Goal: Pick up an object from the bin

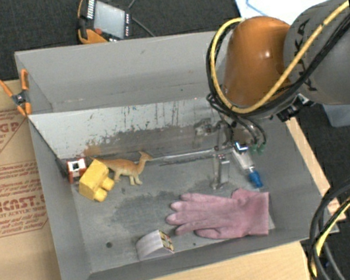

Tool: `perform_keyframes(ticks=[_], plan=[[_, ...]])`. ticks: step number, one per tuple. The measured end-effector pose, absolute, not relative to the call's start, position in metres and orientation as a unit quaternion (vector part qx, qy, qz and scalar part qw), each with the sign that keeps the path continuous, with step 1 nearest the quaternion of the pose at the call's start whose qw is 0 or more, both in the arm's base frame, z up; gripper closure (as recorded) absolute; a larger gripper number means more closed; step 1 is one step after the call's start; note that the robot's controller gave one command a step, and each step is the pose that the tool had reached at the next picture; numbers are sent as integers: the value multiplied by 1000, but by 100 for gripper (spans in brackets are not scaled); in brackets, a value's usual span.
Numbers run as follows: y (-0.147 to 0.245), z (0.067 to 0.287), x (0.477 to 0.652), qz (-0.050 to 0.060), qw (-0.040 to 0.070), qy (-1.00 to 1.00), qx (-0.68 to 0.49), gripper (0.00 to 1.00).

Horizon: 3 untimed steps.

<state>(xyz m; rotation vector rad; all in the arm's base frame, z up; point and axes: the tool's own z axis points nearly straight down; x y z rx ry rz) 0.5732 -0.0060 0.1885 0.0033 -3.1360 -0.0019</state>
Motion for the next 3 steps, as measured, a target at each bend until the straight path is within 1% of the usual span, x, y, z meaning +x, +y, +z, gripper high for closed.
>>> perform_keyframes(ticks=[1, 2, 3], plan=[[-6, 193, 575, -1, -1, -1000, 1, 0], [-13, 66, 538, -2, 4, -1000, -18, 0], [-7, 135, 542, -2, -6, -999, -36, 0]])
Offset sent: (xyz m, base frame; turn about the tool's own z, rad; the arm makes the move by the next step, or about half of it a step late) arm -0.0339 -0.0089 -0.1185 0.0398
